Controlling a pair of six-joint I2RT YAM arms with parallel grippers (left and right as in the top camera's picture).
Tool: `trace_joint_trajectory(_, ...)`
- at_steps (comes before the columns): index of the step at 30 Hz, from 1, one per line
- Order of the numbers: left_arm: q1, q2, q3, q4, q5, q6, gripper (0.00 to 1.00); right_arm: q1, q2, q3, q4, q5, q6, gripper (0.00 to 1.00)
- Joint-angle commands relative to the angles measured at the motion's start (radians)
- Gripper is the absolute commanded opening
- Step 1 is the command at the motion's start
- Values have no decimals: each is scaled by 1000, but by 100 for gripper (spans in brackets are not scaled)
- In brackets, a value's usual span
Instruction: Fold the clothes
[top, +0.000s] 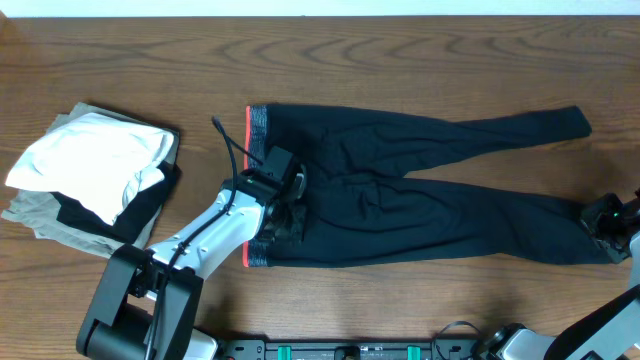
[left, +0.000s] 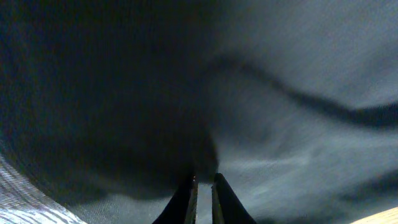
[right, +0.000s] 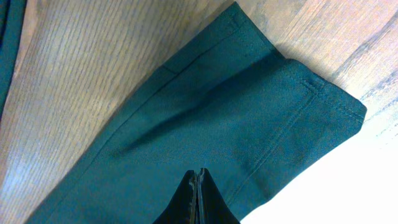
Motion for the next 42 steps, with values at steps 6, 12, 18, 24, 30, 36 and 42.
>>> trace_joint_trajectory(6, 30, 6, -58, -83, -14, -17, 12, 5, -1, -5, 21, -80, -11, 3)
trace_joint_trajectory(12, 136, 6, -67, -132, -76, -24, 11, 14, -1, -5, 37, -106, -11, 3)
trace_joint_trajectory(18, 238, 6, -67, -131, -52, -49, 11, 27, -1, -5, 52, -120, -11, 3)
trace_joint_trajectory(24, 231, 5, -60, -71, 138, -29, 17, 47, -1, -5, 102, -162, -11, 6)
trace_joint_trajectory(30, 189, -25, -12, 6, 201, -18, 25, 115, -1, -5, 203, -172, -22, 19)
trace_joint_trajectory(36, 156, -105, 0, 235, 196, -19, 29, 163, 52, -5, 347, -174, -37, 27)
trace_joint_trajectory(42, 156, -110, 0, 462, 22, -23, 33, 157, 206, 68, 402, -176, -72, 40)
